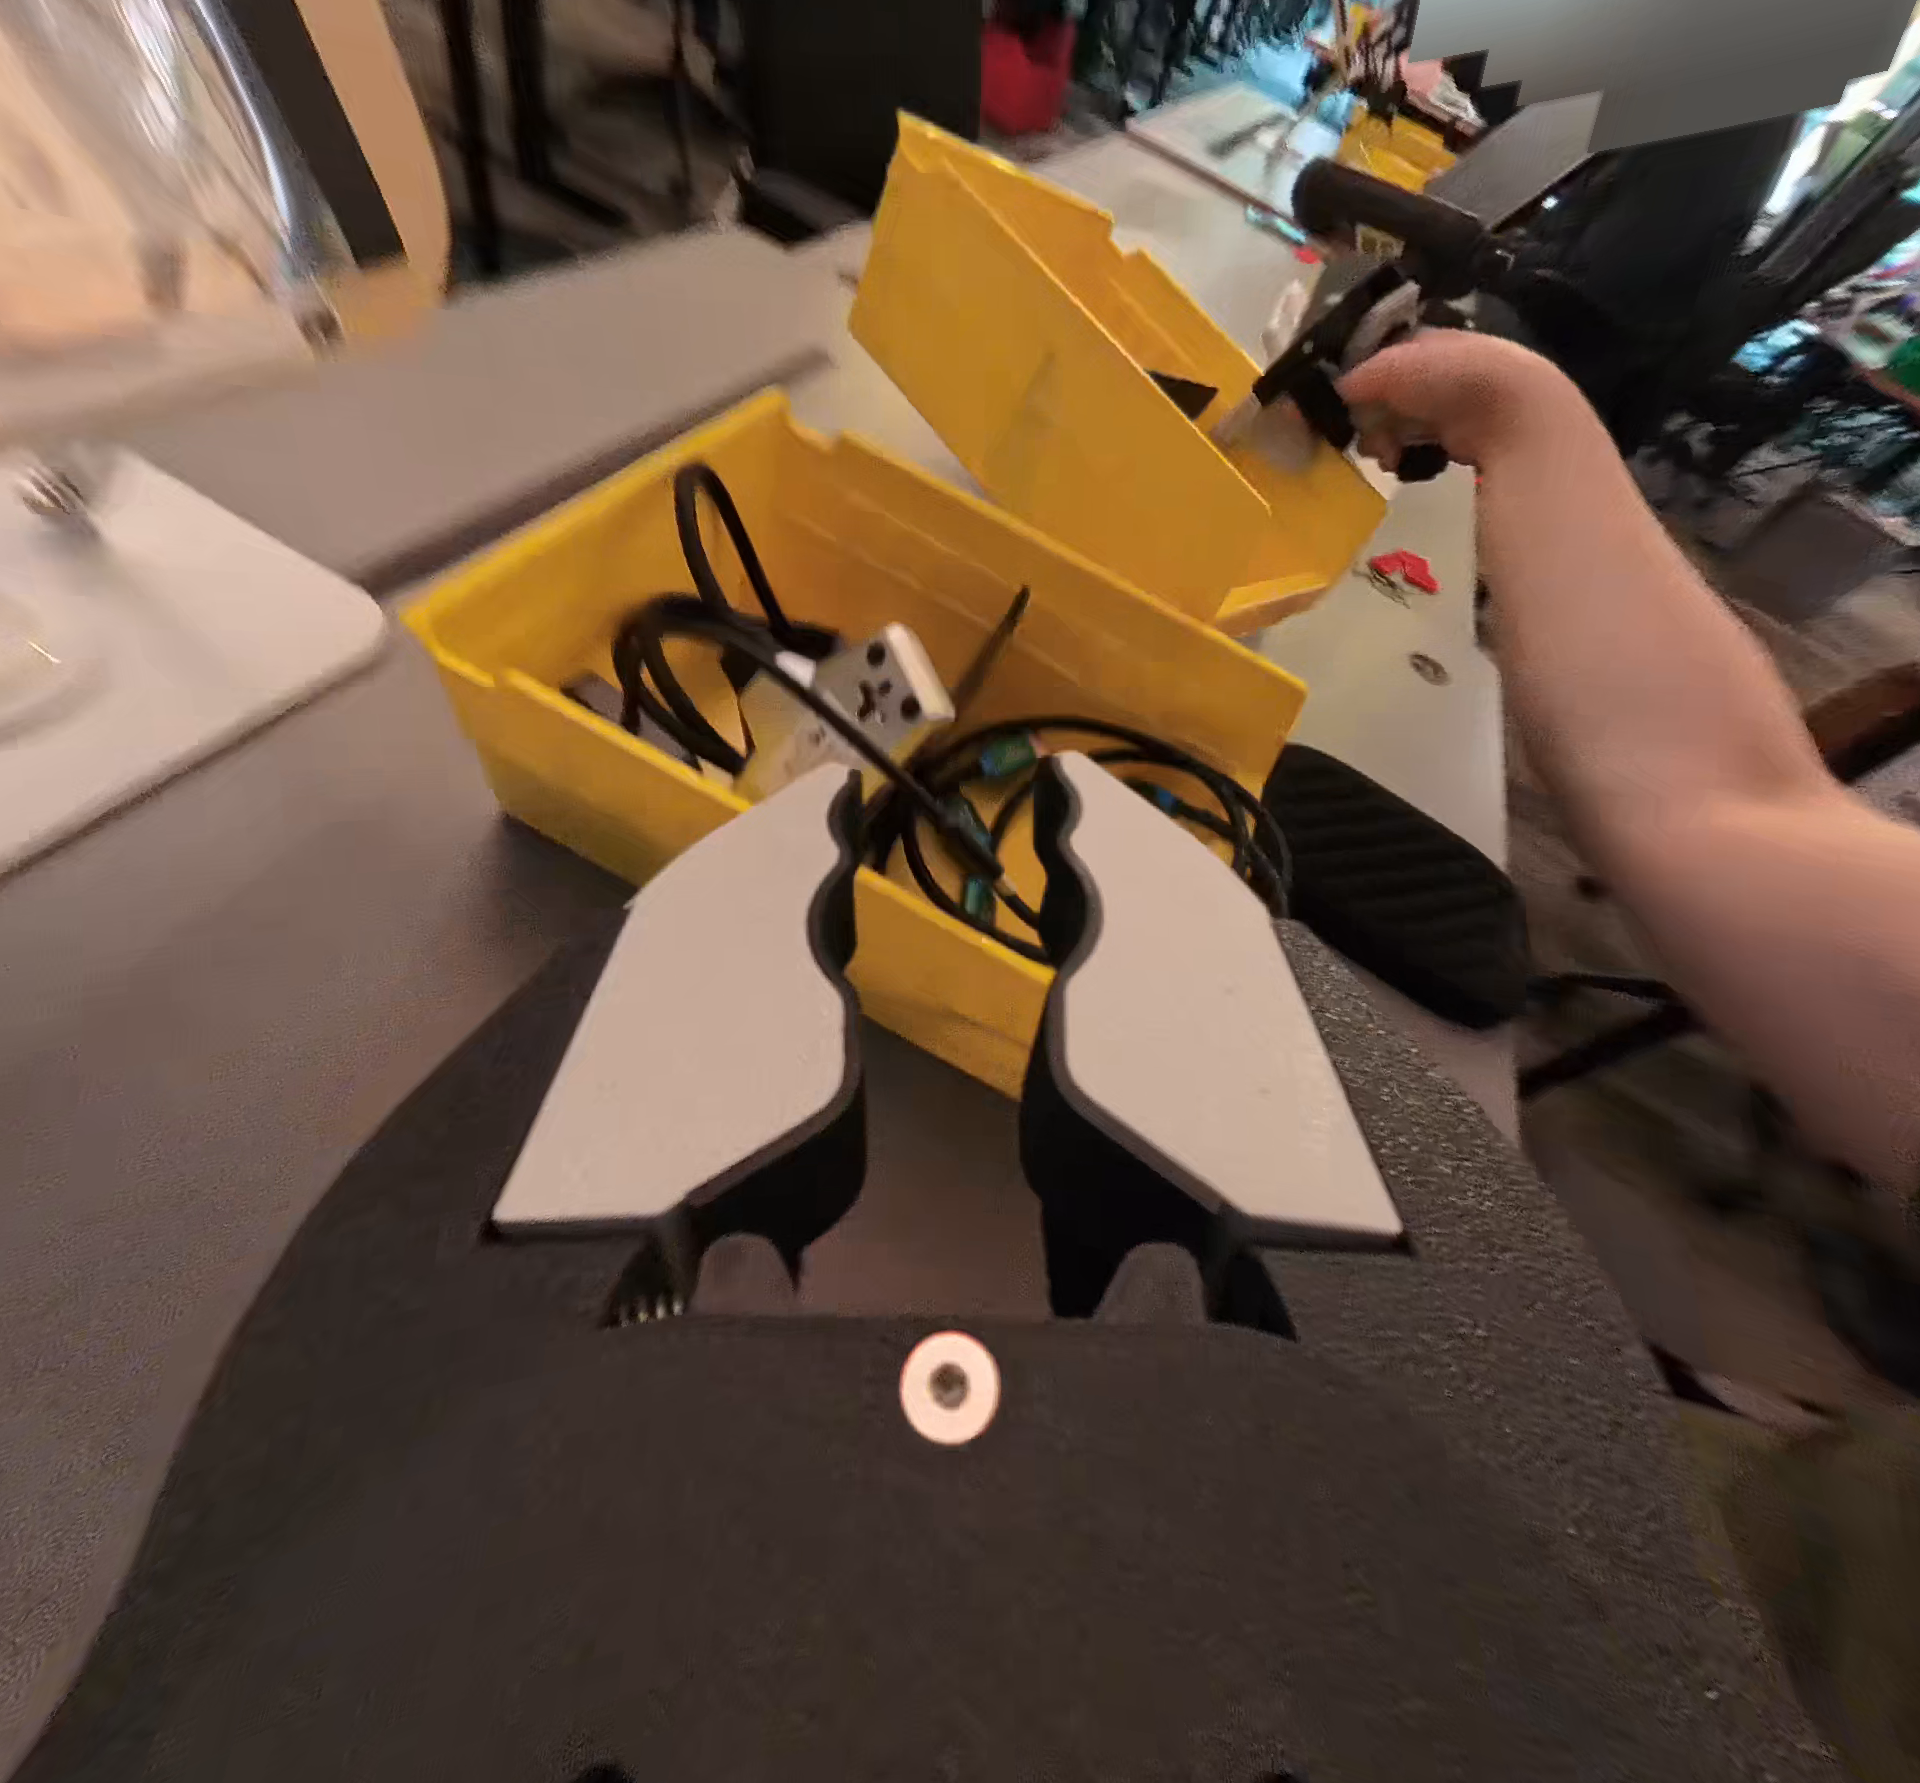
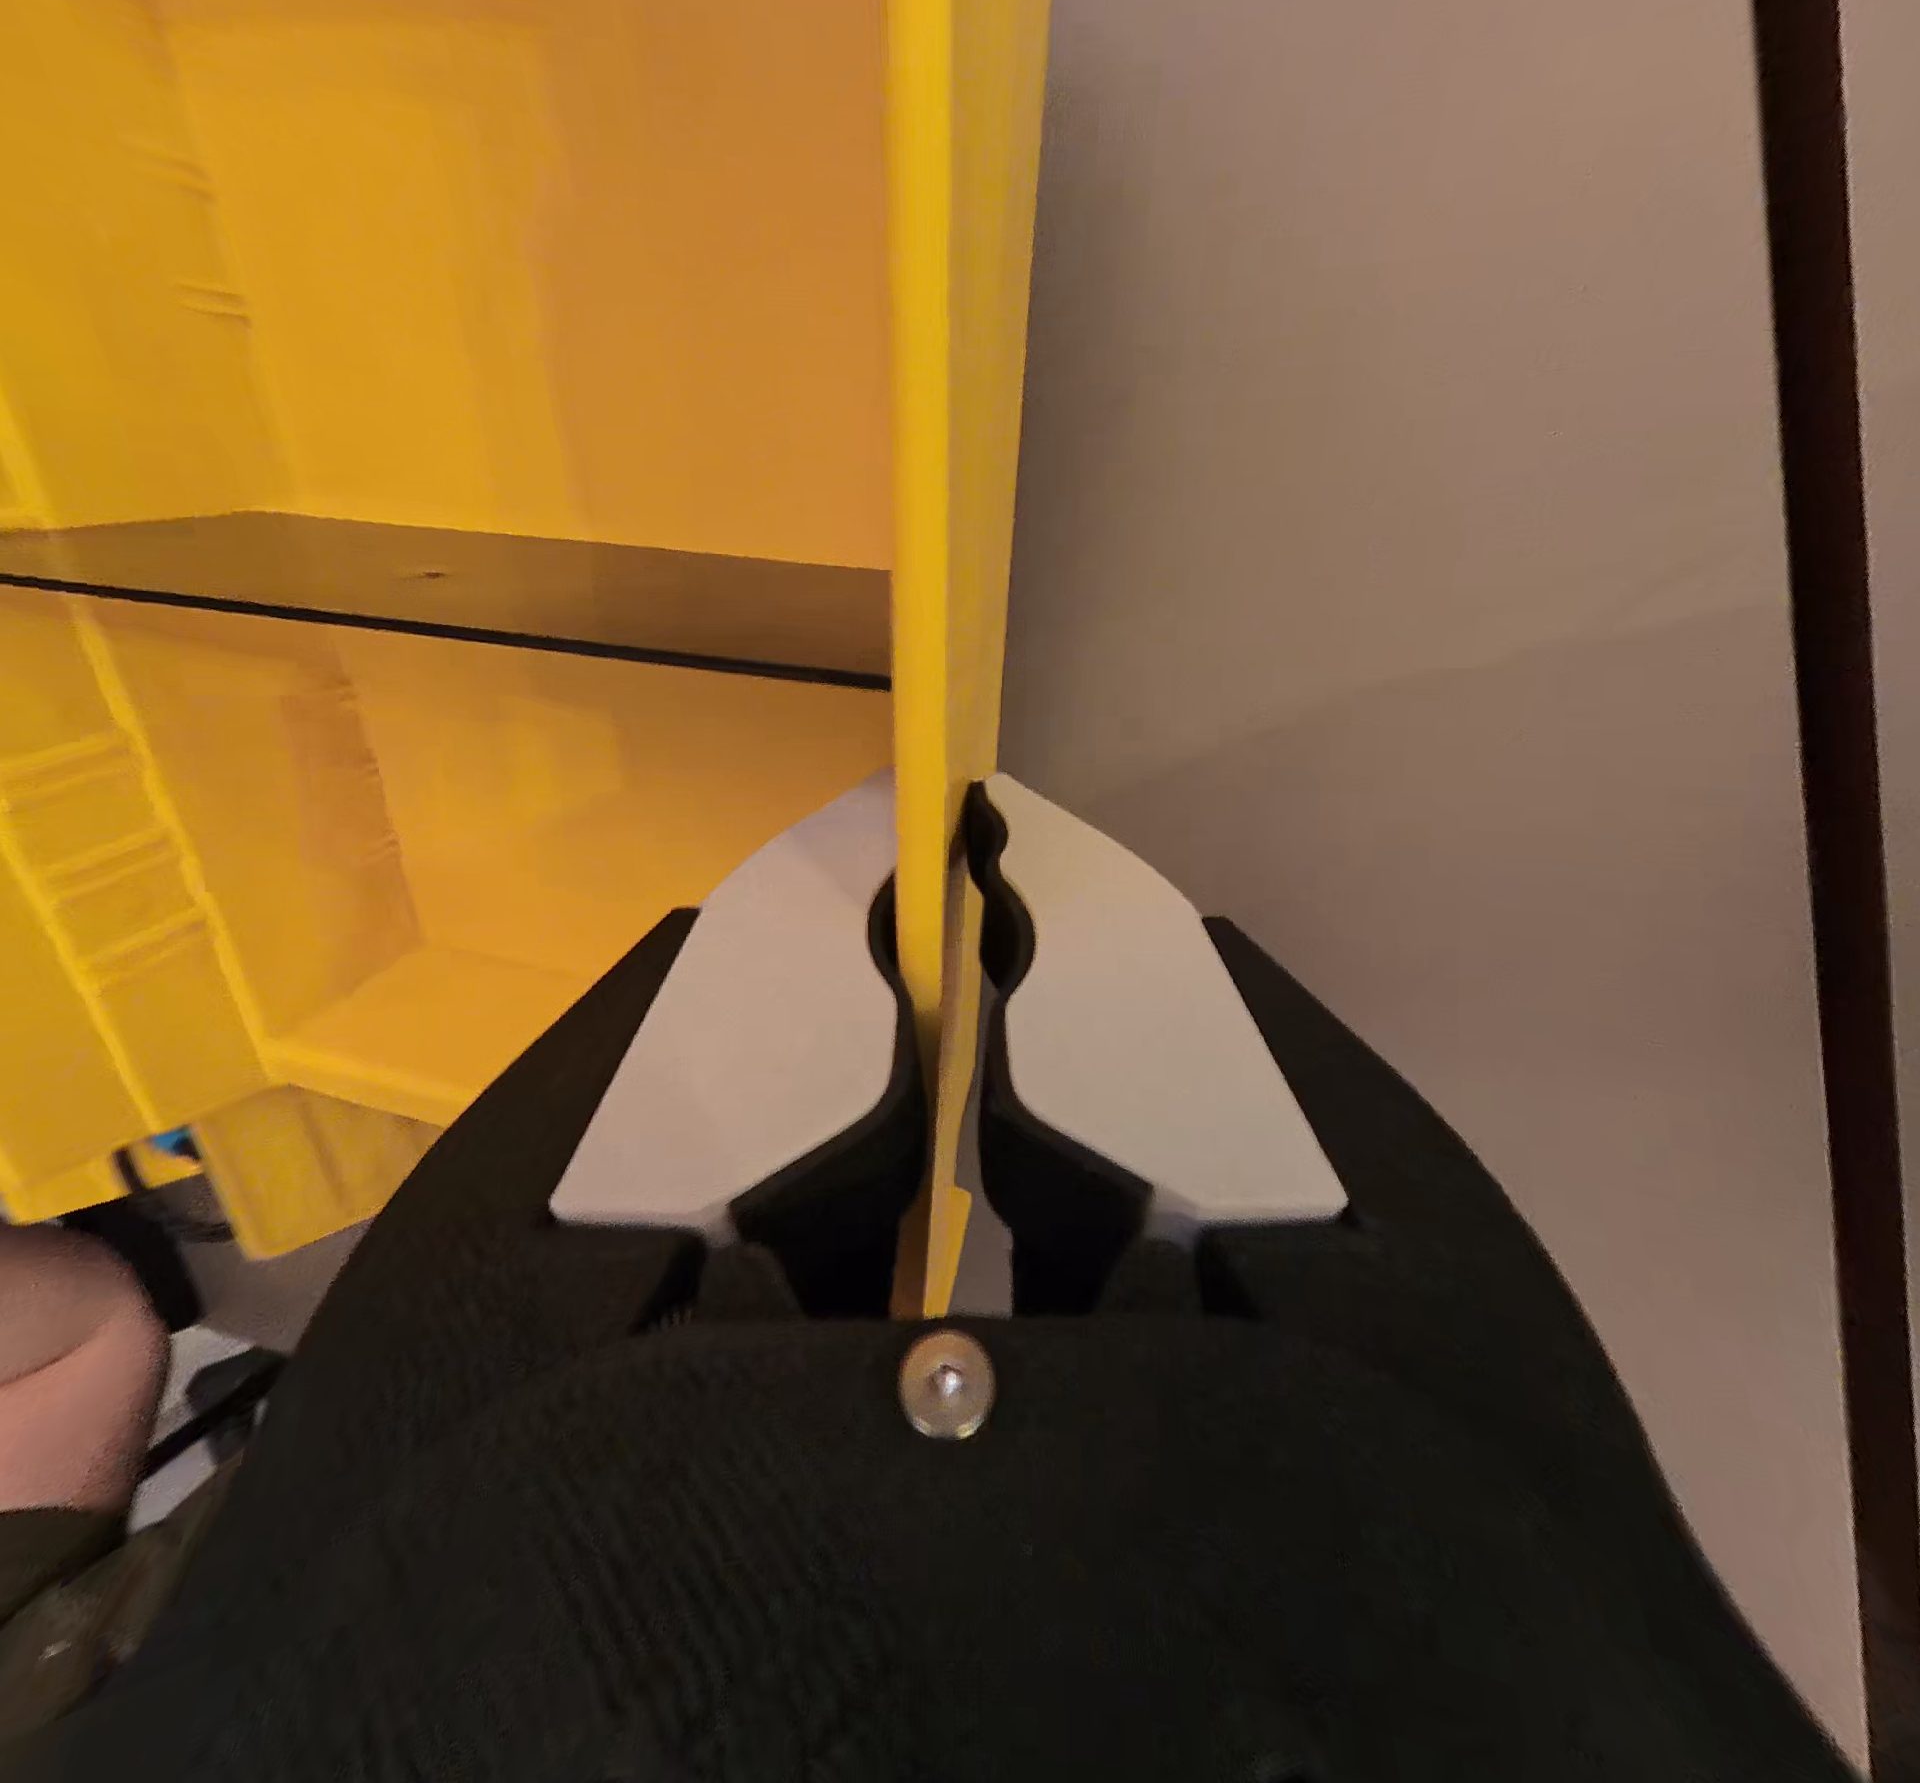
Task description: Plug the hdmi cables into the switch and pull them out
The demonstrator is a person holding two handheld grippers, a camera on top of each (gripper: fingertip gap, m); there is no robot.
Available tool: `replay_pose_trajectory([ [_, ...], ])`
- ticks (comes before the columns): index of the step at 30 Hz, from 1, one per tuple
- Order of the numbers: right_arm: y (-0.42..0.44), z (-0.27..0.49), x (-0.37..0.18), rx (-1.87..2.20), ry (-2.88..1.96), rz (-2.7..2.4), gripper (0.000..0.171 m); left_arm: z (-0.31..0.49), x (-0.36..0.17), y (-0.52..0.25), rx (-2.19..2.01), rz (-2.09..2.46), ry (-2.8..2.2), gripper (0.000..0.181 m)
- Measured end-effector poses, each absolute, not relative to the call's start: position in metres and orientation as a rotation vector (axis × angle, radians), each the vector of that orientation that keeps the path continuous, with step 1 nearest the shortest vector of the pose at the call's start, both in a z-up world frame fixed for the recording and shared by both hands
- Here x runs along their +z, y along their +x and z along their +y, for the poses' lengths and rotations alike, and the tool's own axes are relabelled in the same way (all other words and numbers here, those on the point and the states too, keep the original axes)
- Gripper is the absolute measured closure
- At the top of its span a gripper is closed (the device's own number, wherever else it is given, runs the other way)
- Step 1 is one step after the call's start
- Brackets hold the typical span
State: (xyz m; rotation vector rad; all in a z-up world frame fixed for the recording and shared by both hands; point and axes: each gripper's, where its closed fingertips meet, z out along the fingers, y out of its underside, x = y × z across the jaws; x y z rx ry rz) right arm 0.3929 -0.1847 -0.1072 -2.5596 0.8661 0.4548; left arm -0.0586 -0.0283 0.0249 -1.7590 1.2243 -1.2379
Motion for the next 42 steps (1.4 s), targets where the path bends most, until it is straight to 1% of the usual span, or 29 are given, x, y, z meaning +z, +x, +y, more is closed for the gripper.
replay_pose_trajectory([
  [3,0.387,-0.171,-0.119,0.532,-2.51,0.832,0.16,-0.019,0.001,-0.055,-1.328,1.207,-1.885,0.146],
  [5,0.376,-0.167,-0.126,0.585,-2.533,0.774,0.159,-0.016,-0.013,-0.054,-1.312,1.197,-1.939,0.145],
  [7,0.368,-0.166,-0.126,0.611,-2.567,0.719,0.159,-0.02,-0.032,-0.054,-1.267,1.229,-2.023,0.137],
  [9,0.363,-0.176,-0.126,0.565,-2.7,0.649,0.161,-0.025,-0.046,-0.053,-1.238,1.247,-2.096,0.138],
  [11,0.362,-0.175,-0.122,0.511,-2.736,0.59,0.156,-0.027,-0.056,-0.05,-1.204,1.242,-2.177,0.141],
  [13,0.358,-0.171,-0.124,0.54,-2.737,0.577,0.157,-0.034,-0.067,-0.046,-1.17,1.271,-2.282,0.143],
  [14,0.354,-0.168,-0.124,0.588,-2.721,0.566,0.155,-0.039,-0.069,-0.044,-1.17,1.28,-2.332,0.145],
  [15,0.353,-0.166,-0.124,0.607,-2.71,0.556,0.154,-0.041,-0.067,-0.041,-1.18,1.259,-2.373,0.151],
  [18,0.354,-0.167,-0.124,0.593,-2.717,0.565,0.154,-0.045,-0.066,-0.032,-1.136,1.226,-2.52,0.15],
  [22,0.353,-0.167,-0.124,0.617,-2.697,0.556,0.153,-0.055,-0.078,-0.023,-0.993,1.252,-2.724,0.148],
  [24,0.353,-0.167,-0.123,0.633,-2.684,0.562,0.152,-0.056,-0.094,-0.024,-0.831,1.31,-2.803,0.153],
  [25,0.353,-0.167,-0.123,0.637,-2.684,0.563,0.152,-0.058,-0.1,-0.022,-0.791,1.328,-2.852,0.146],
  [26,0.353,-0.167,-0.123,0.636,-2.687,0.56,0.152,-0.06,-0.103,-0.02,-0.776,1.306,-2.917,0.145],
  [32,0.351,-0.169,-0.124,0.599,-2.731,0.583,0.154,-0.057,-0.106,-0.026,-0.564,1.327,-3.155,0.16],
  [38,0.34,-0.166,-0.123,0.634,-2.749,0.59,0.153,-0.033,-0.103,-0.042,-0.455,1.314,-3.173,0.171],
  [40,0.332,-0.16,-0.122,0.681,-2.737,0.581,0.151,-0.022,-0.103,-0.056,-0.445,1.342,-3.139,0.172],
  [42,0.321,-0.155,-0.121,0.728,-2.739,0.557,0.149,-0.013,-0.102,-0.07,-0.523,1.334,-3.115,0.17],
])
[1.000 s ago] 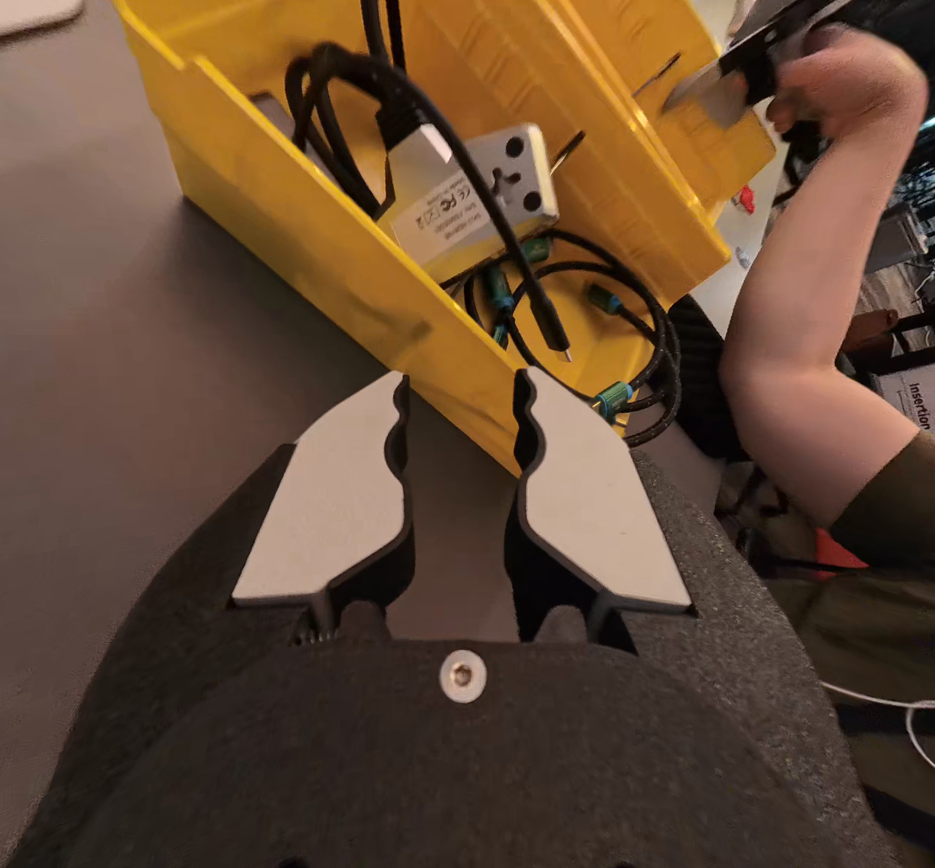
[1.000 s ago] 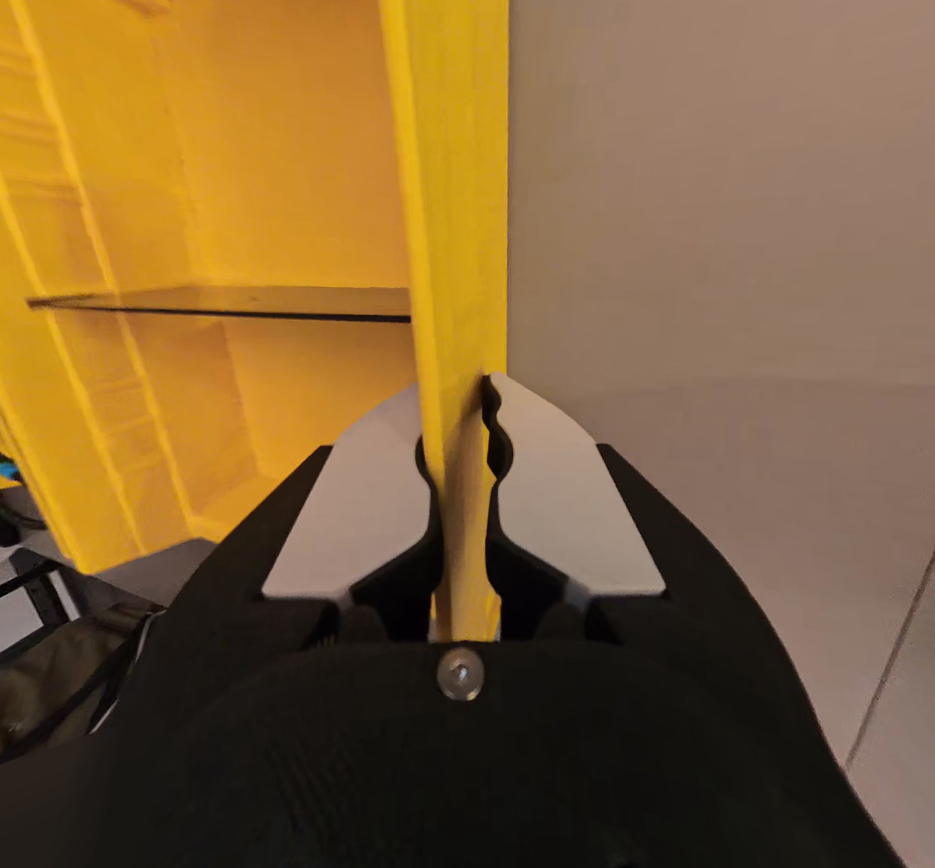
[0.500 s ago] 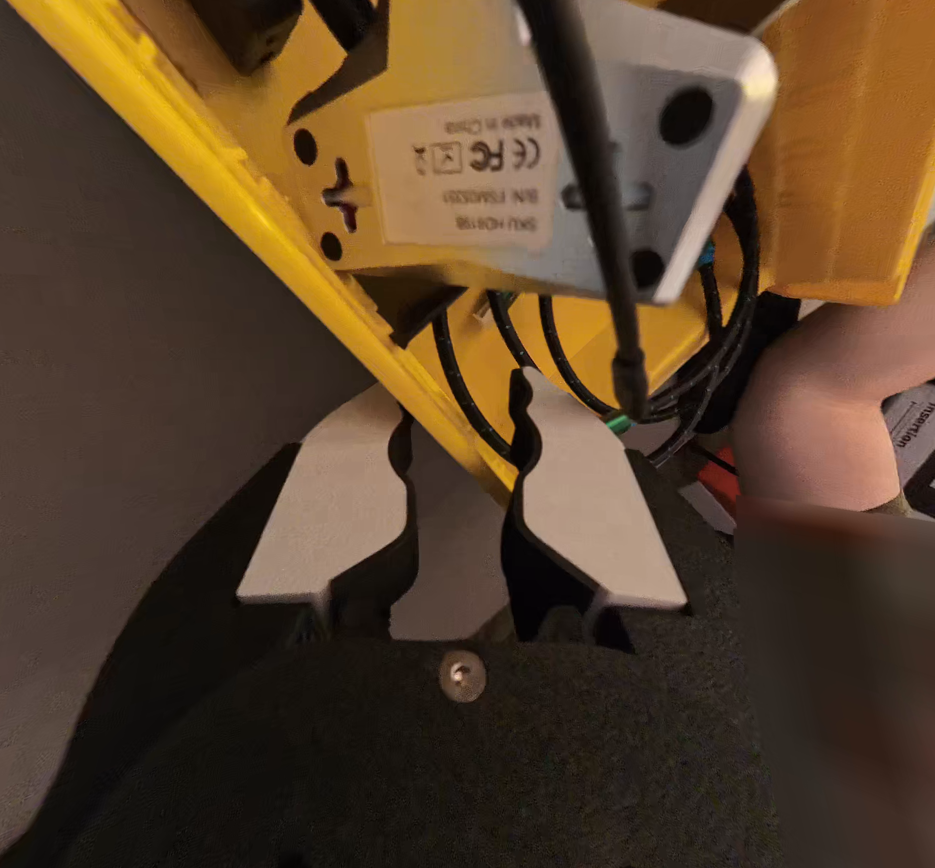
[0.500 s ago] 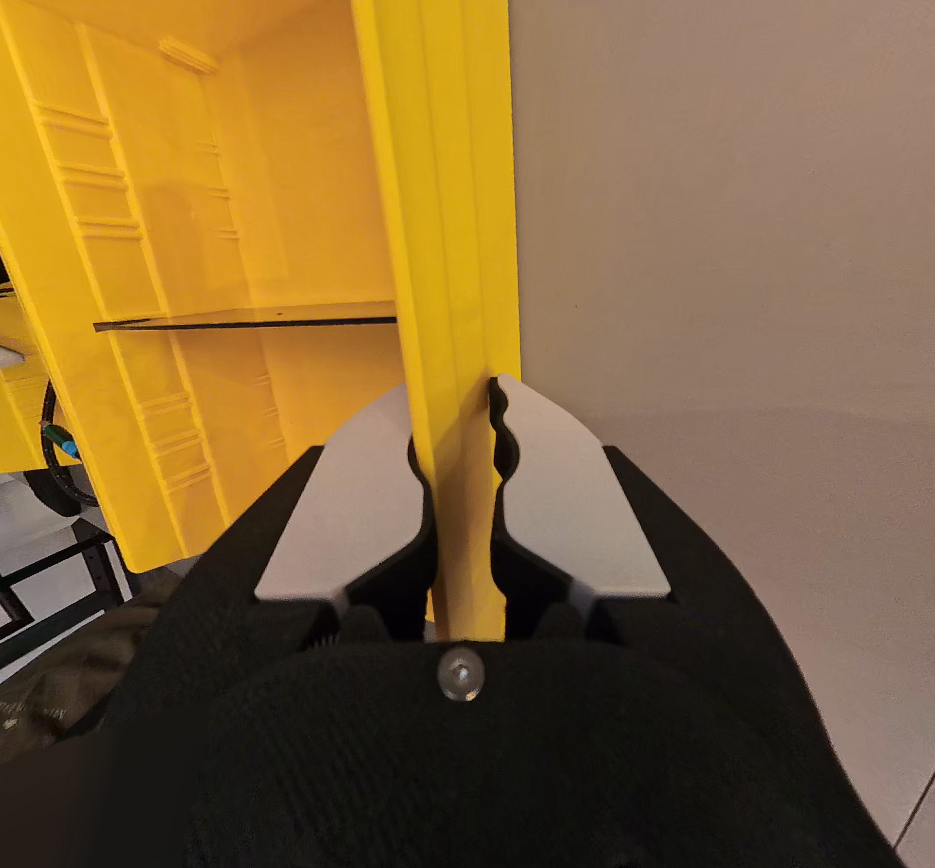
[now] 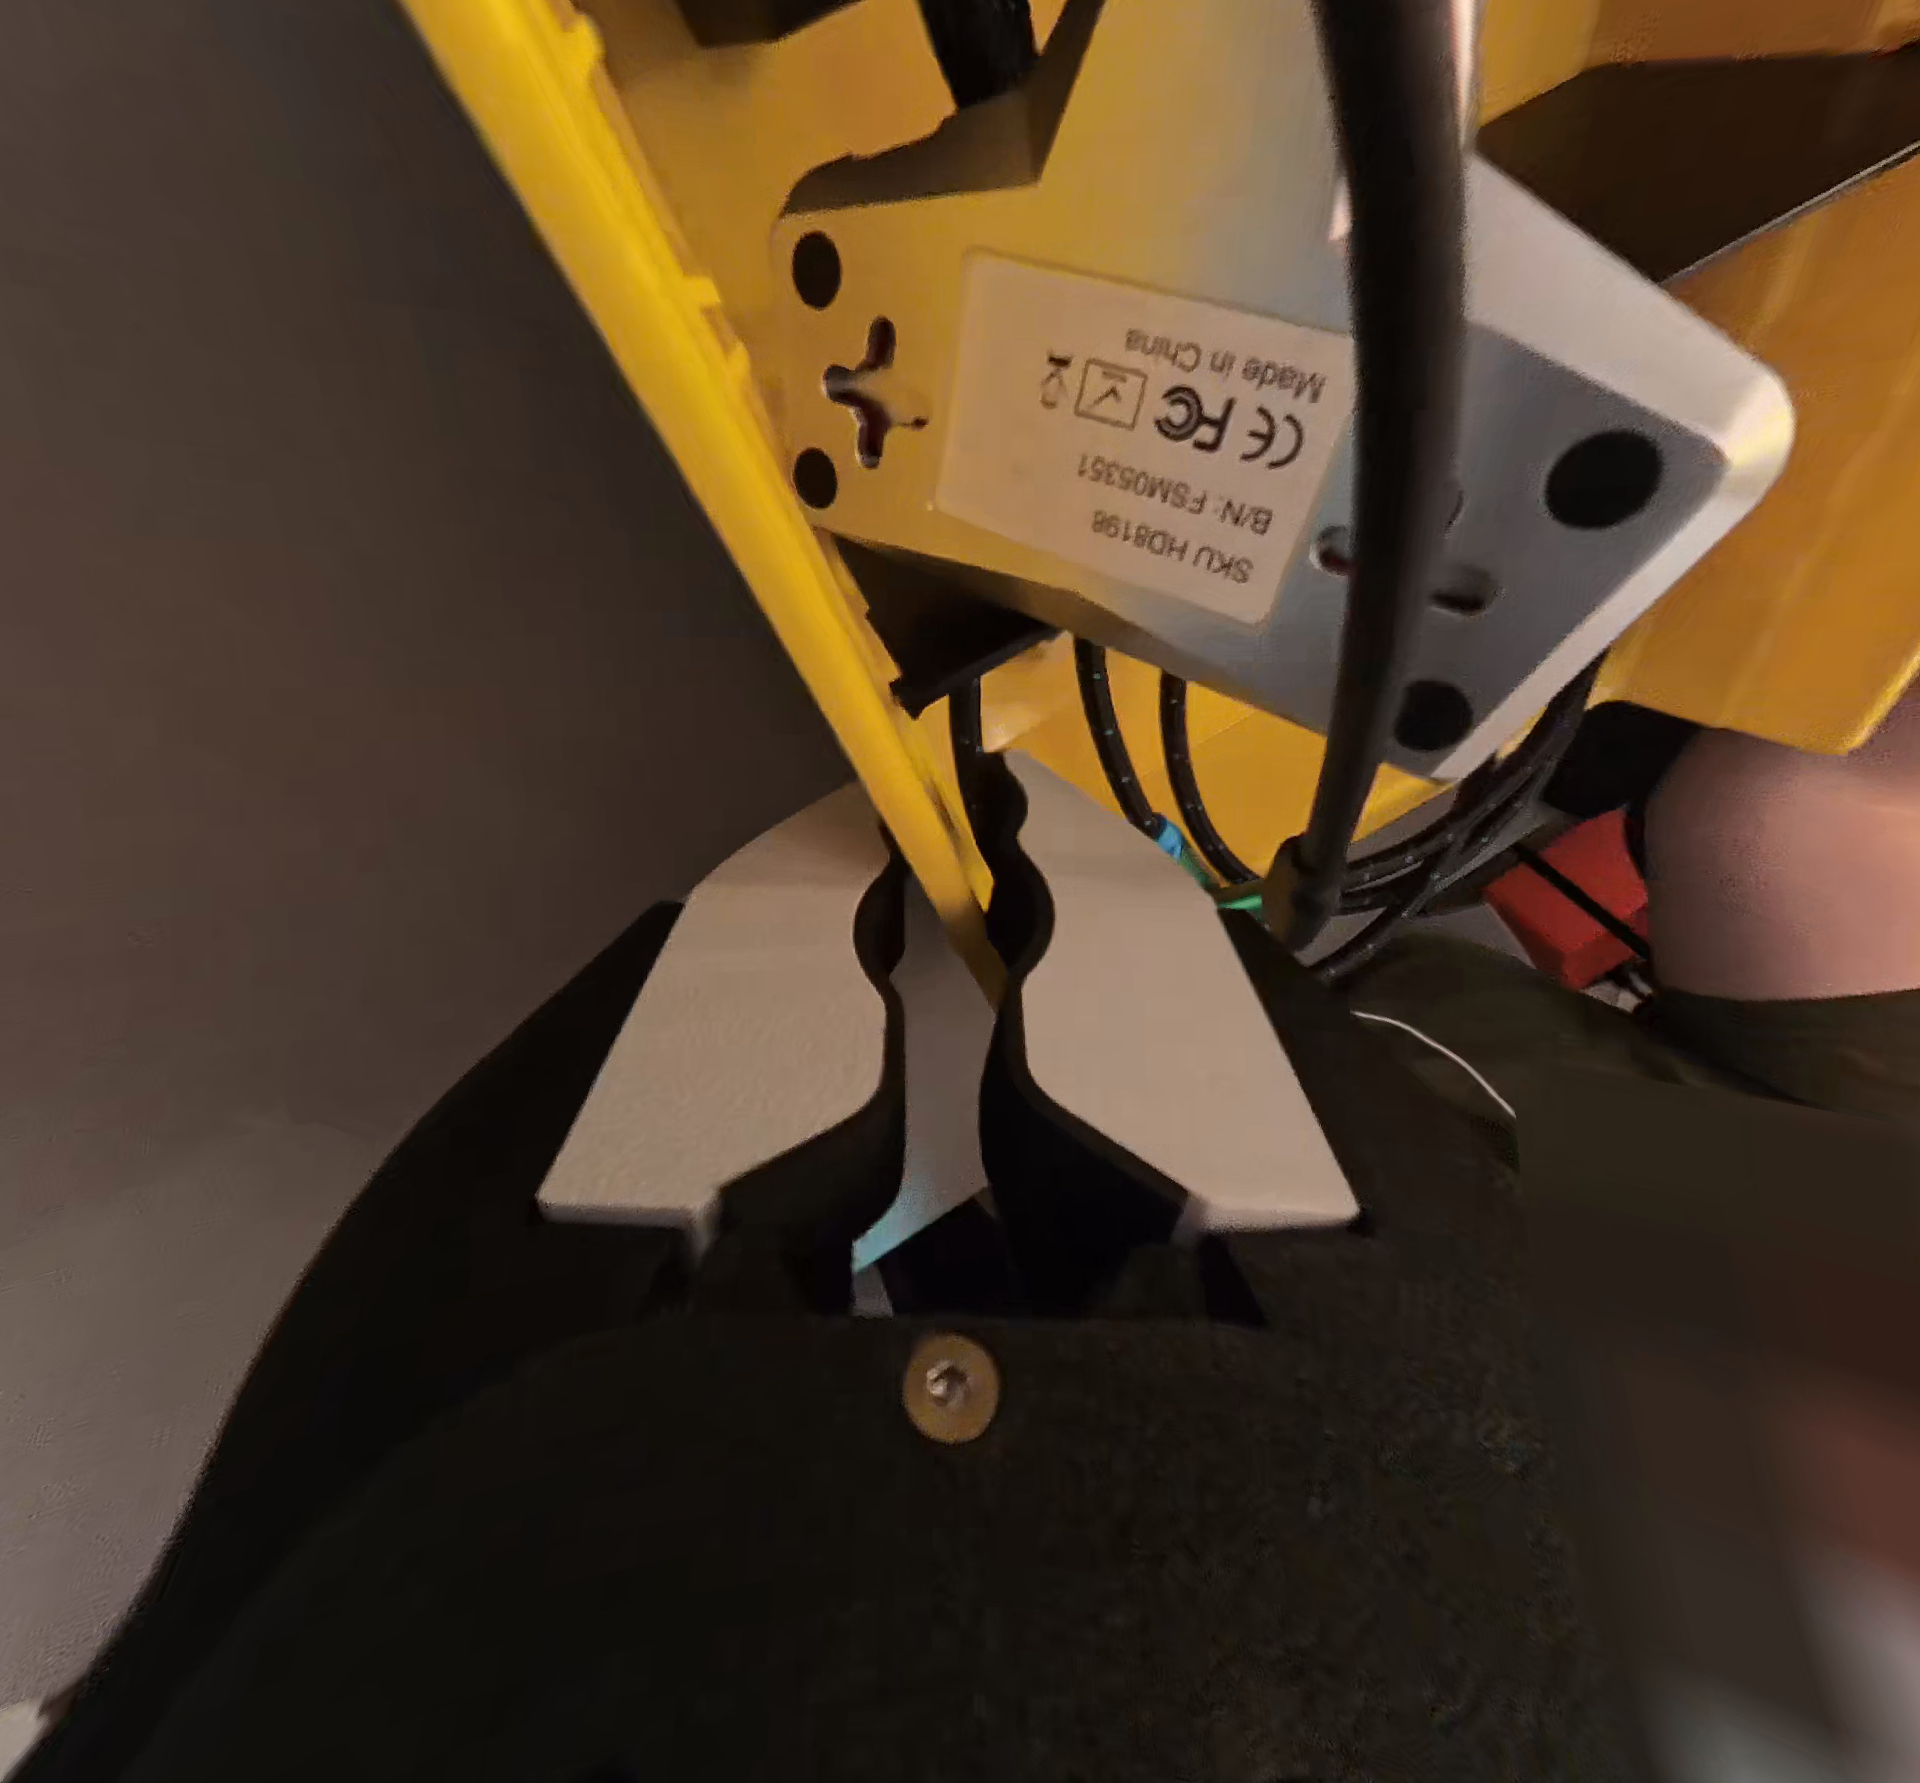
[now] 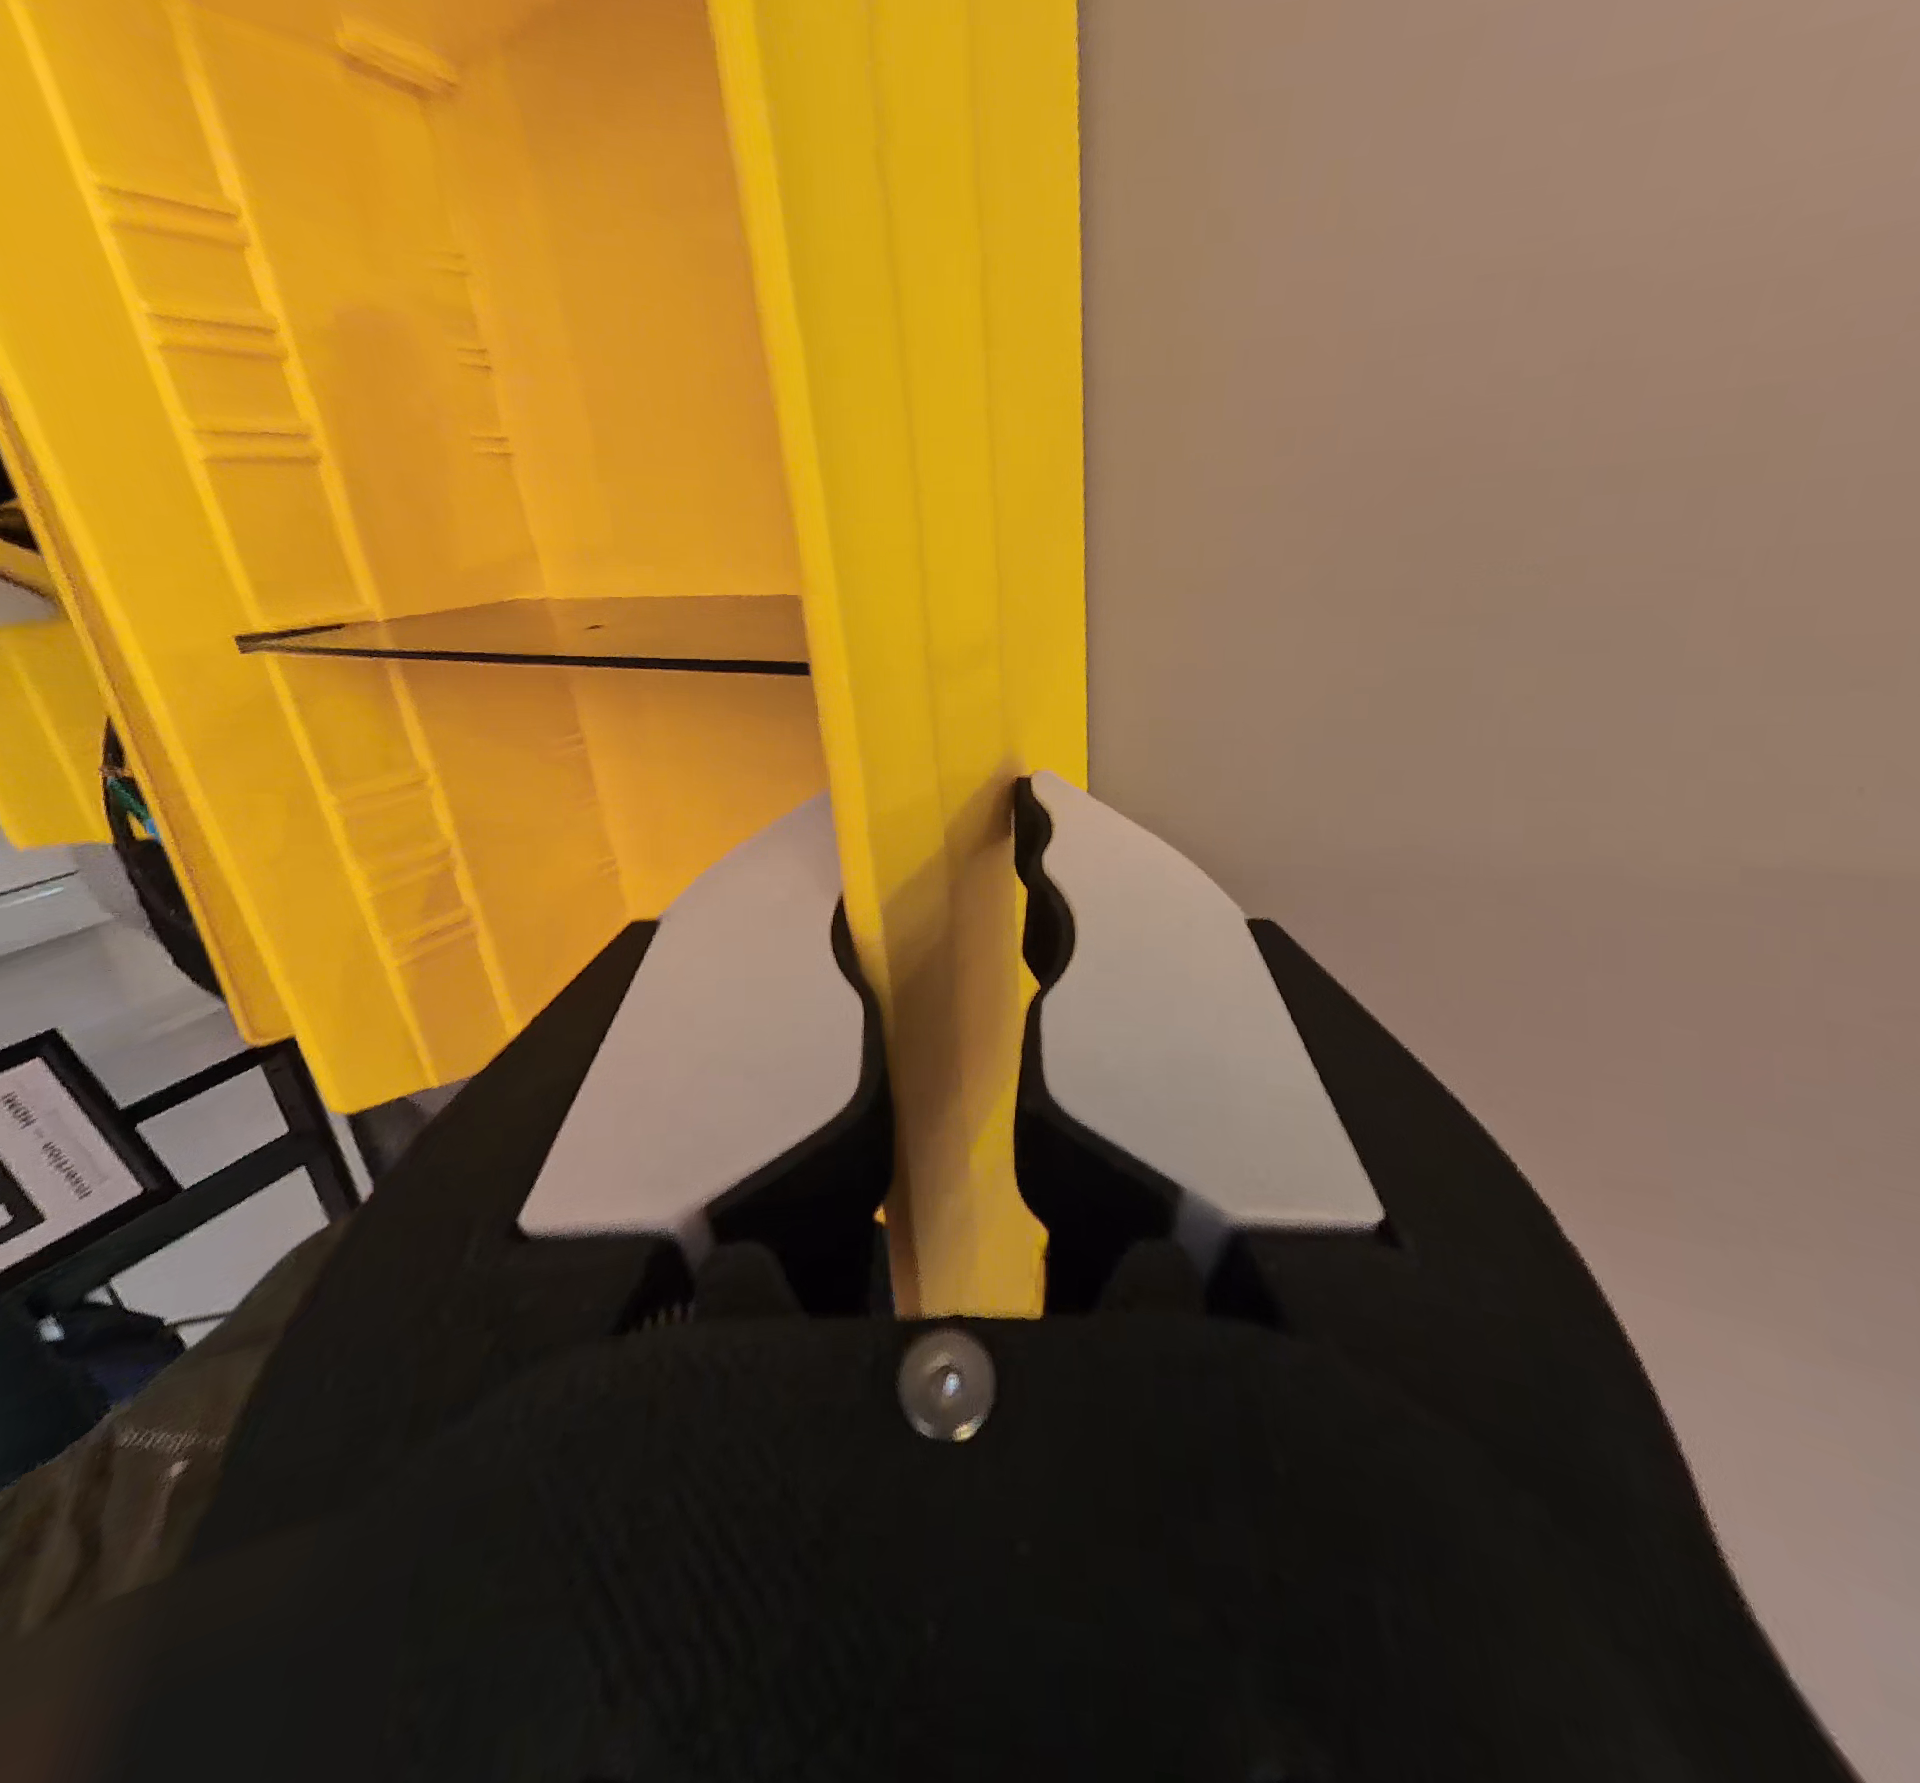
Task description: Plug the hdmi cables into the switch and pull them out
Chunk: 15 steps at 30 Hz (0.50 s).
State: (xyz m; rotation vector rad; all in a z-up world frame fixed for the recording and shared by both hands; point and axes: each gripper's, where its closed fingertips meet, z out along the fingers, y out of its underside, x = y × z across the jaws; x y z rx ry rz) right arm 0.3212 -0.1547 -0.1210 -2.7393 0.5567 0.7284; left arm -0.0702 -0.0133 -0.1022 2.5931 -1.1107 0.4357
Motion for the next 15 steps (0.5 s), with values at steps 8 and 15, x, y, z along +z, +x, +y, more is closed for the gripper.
replay_pose_trajectory([
  [8,0.29,-0.125,-0.122,0.629,-2.846,0.552,0.156,0.04,-0.101,-0.197,0.329,-1.0,2.74,0.173],
  [15,0.281,-0.128,-0.124,0.519,-2.949,0.494,0.161,0.083,-0.101,-0.31,0.195,-0.848,2.925,0.177],
])
